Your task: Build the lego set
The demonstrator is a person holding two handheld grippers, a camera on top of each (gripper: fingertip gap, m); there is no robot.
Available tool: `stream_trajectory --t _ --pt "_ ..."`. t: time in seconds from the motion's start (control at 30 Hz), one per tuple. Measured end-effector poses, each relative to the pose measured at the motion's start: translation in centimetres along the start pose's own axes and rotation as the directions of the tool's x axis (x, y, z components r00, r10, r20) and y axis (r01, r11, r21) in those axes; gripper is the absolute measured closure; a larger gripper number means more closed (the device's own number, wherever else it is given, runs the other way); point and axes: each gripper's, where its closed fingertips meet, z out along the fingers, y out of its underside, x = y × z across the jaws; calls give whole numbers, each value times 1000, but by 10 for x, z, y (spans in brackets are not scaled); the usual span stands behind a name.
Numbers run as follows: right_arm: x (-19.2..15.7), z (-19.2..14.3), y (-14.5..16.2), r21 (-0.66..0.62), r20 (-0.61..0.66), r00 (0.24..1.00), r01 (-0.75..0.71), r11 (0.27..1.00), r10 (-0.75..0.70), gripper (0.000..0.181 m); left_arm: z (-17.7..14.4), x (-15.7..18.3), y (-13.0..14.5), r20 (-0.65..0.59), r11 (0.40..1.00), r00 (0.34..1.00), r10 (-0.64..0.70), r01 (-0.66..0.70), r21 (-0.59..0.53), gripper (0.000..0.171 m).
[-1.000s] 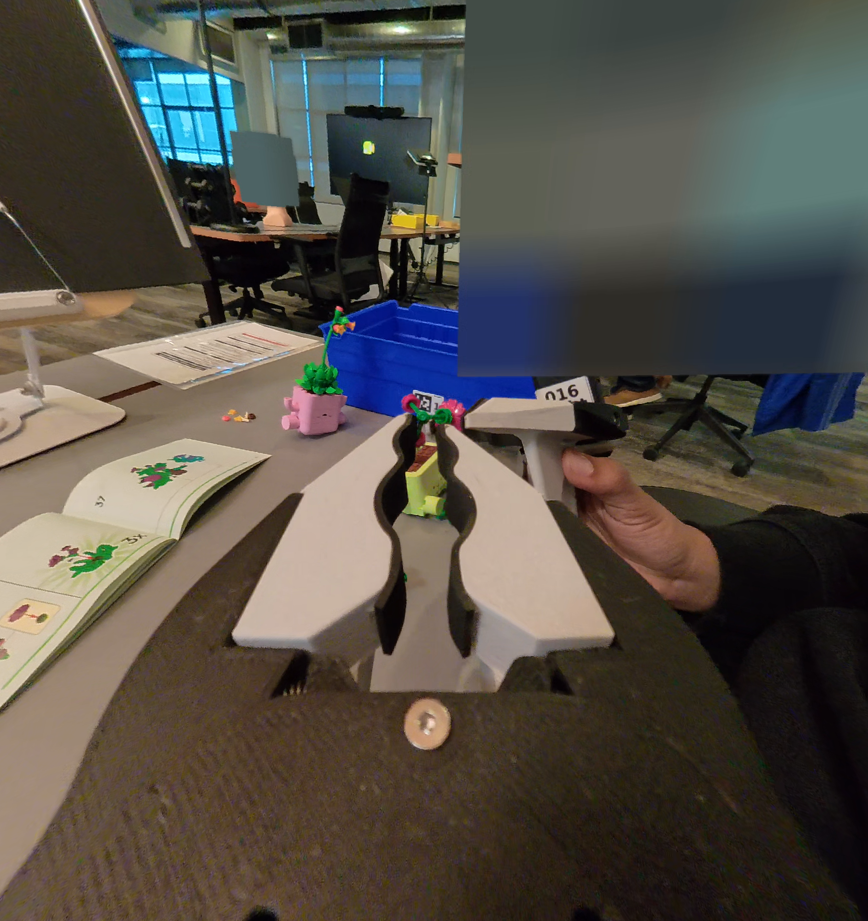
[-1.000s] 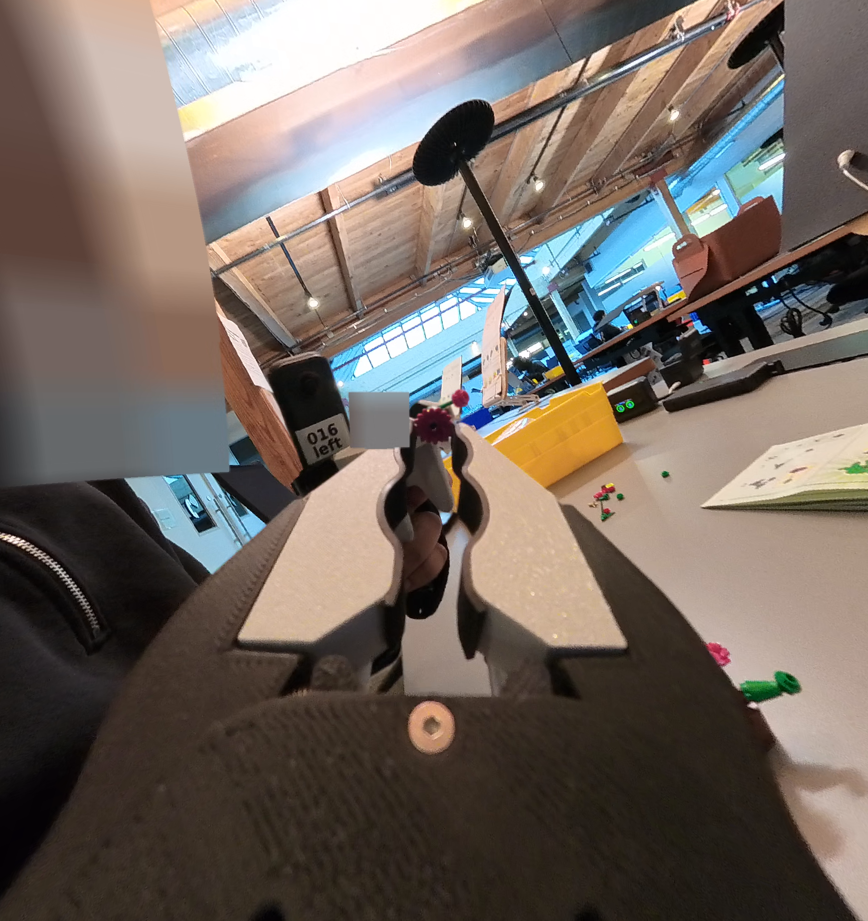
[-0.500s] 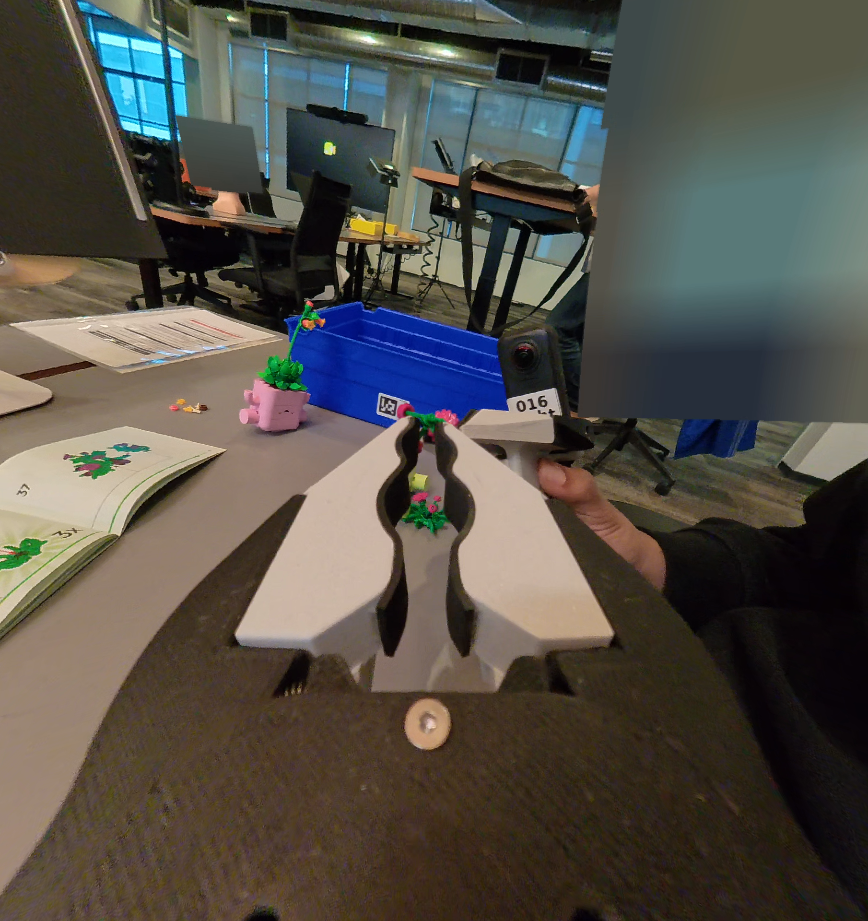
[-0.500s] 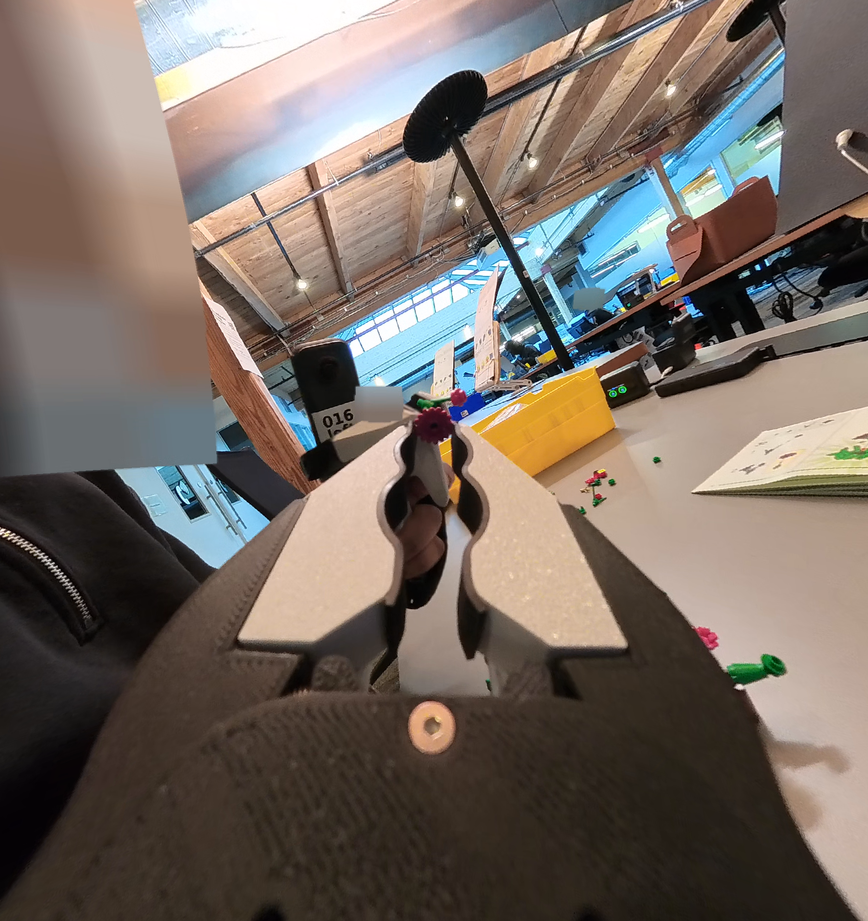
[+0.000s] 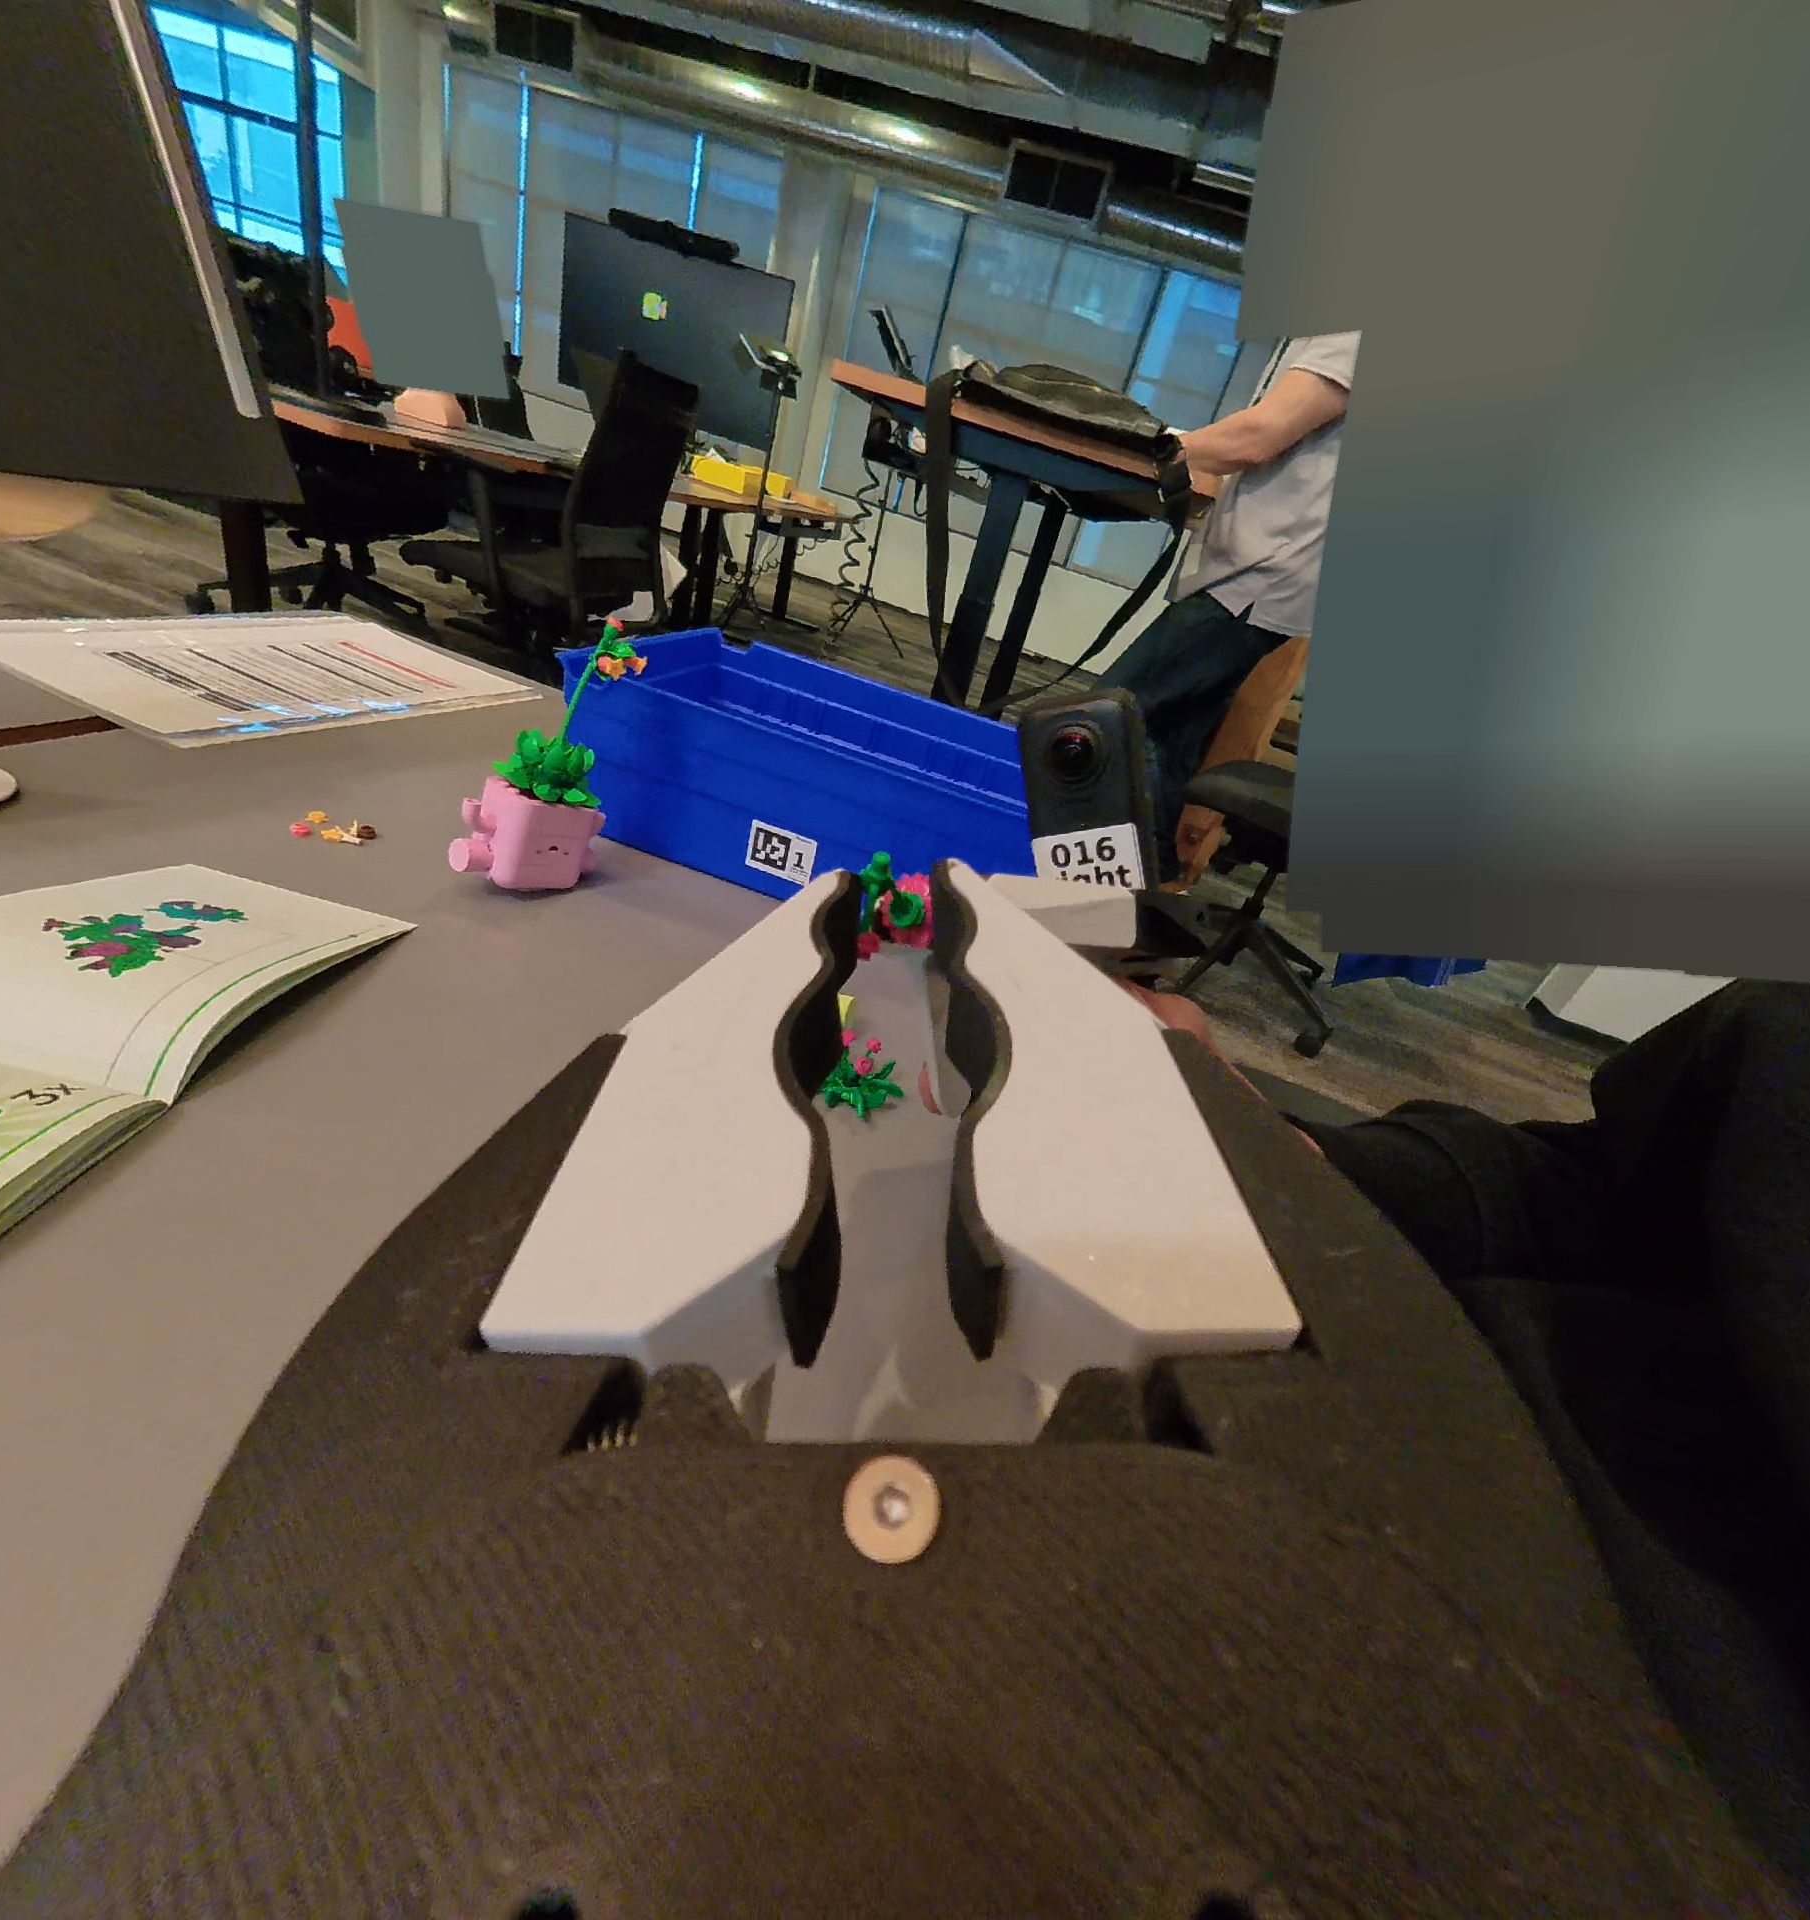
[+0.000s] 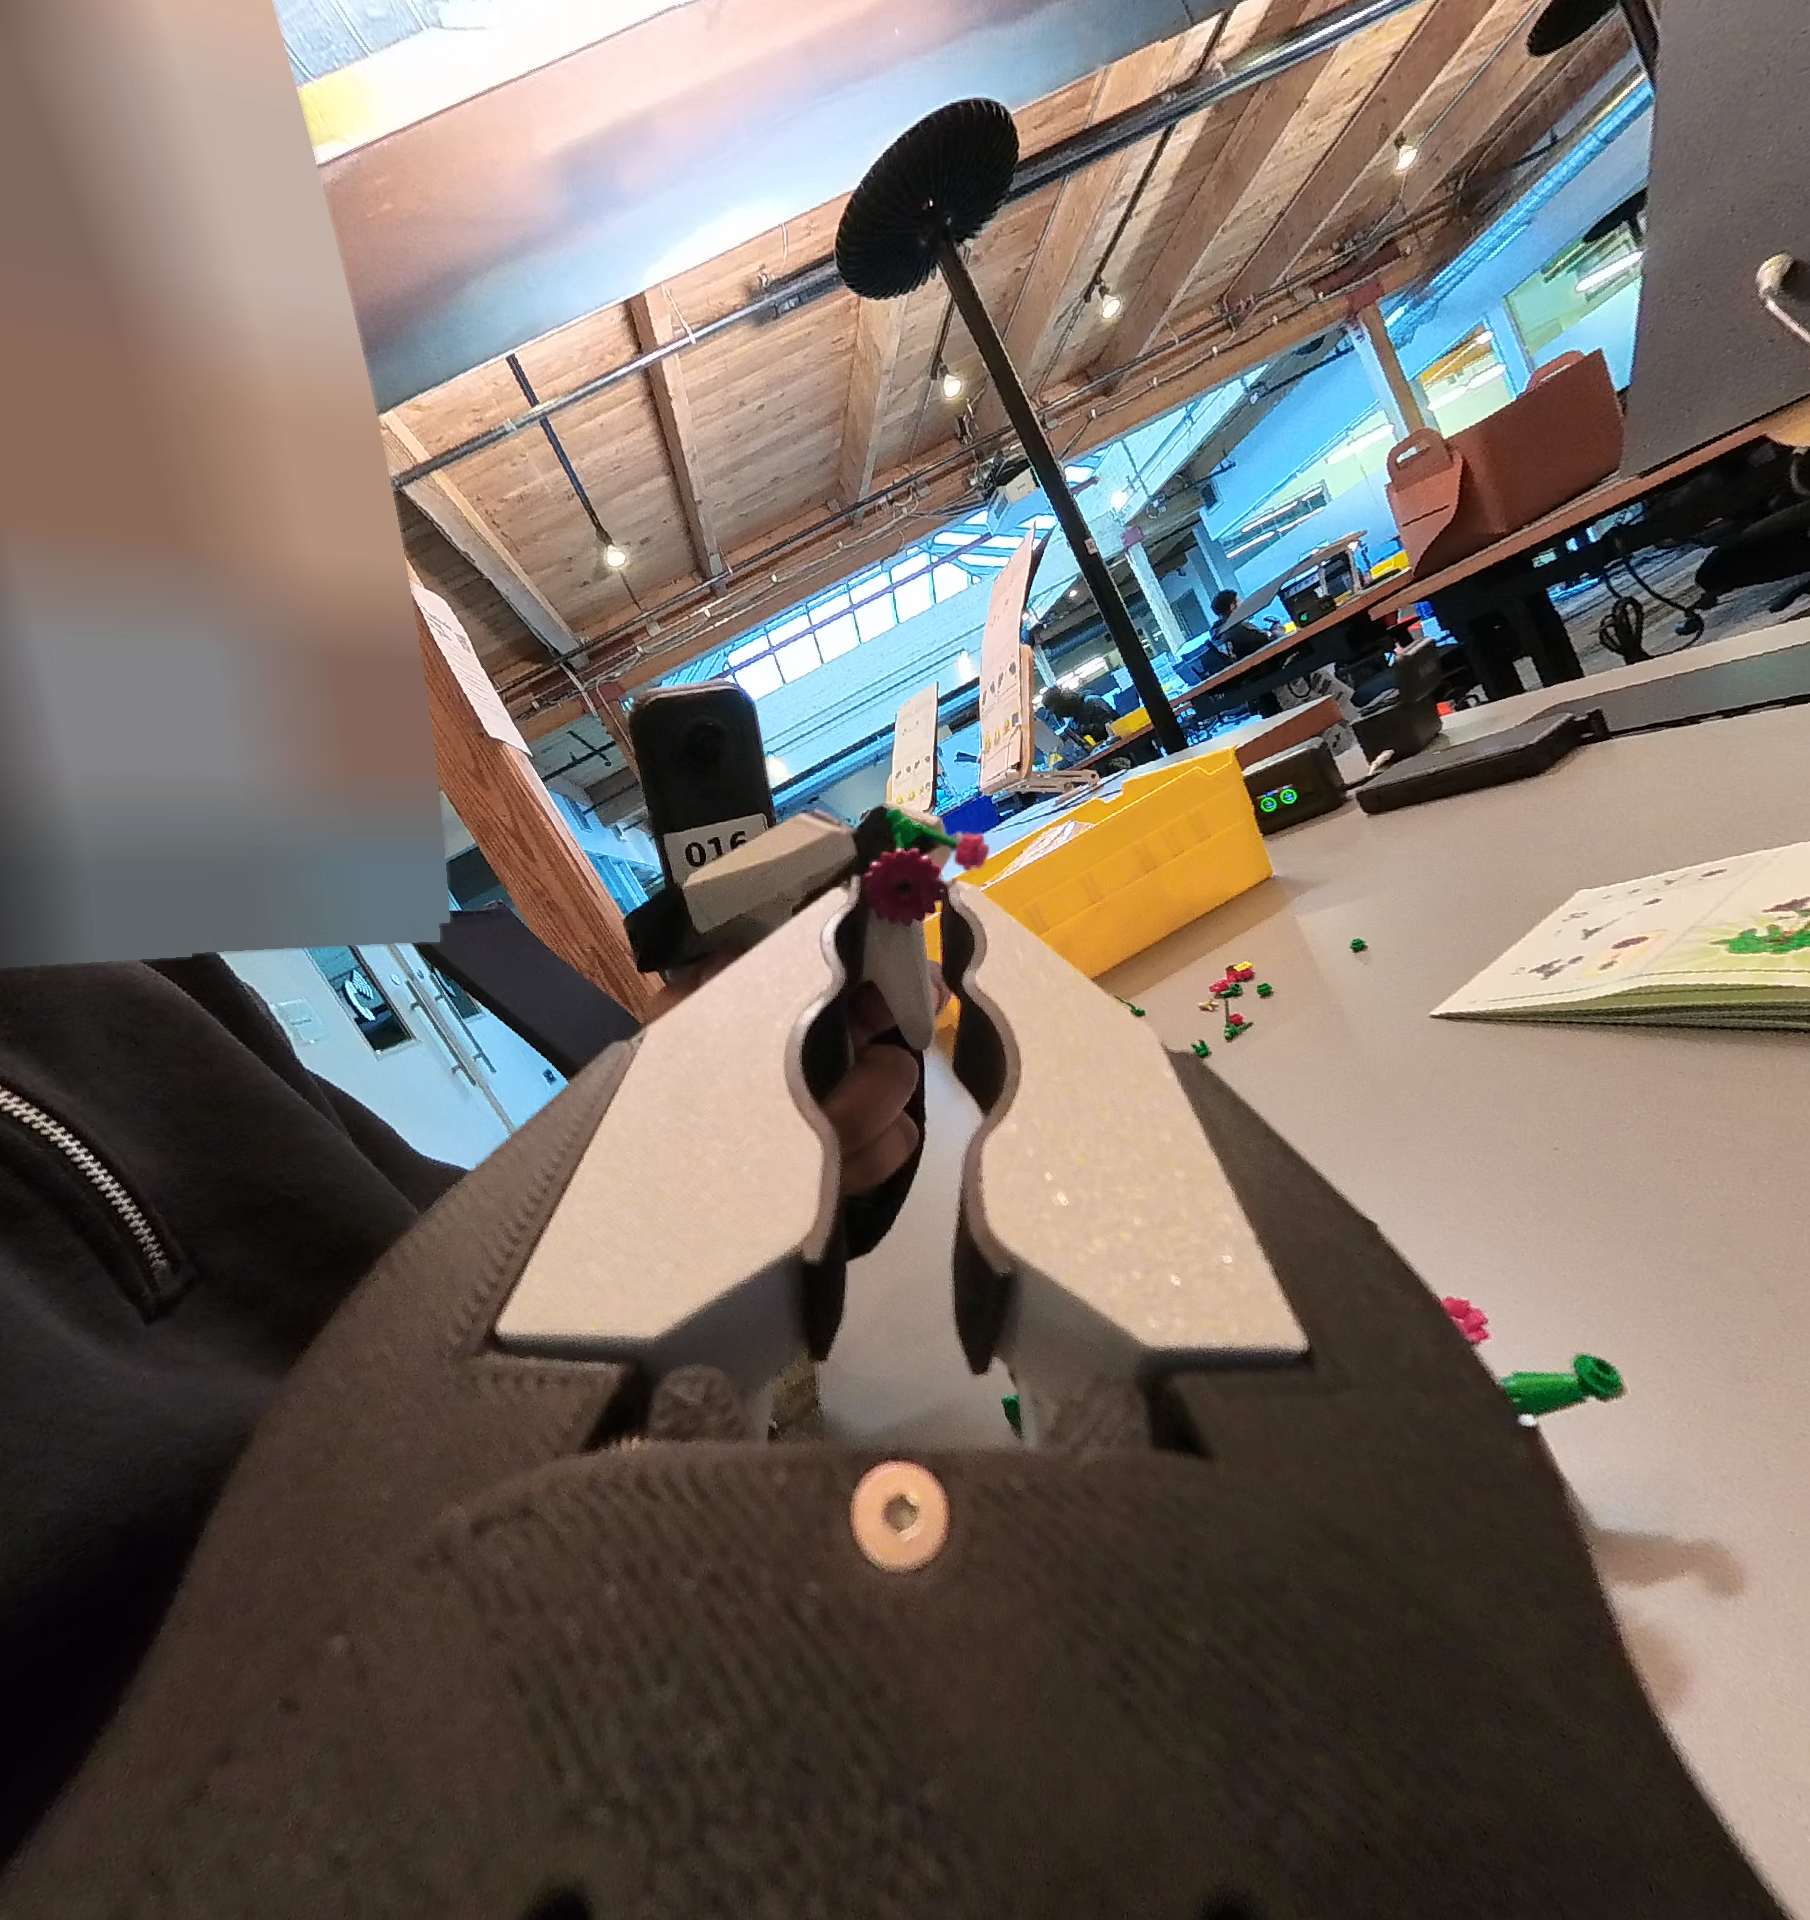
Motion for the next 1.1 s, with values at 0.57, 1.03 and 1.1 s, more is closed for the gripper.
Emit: stream_trajectory --t 0.57,1.03,1.1 --pt "15 -8 24 -119 -126 974 -204 972 189 170 -16 -23 -9 94 998 996 -8 2 63 166" --pt "61 -78 130 -830 -334 843 -51 556 -422 168 -29 -45 -4 128 997 991 -47 38 71 167" --pt "63 -80 129 -842 -321 828 -28 538 -459 160 -30 -46 -4 128 996 990 -52 43 73 167"
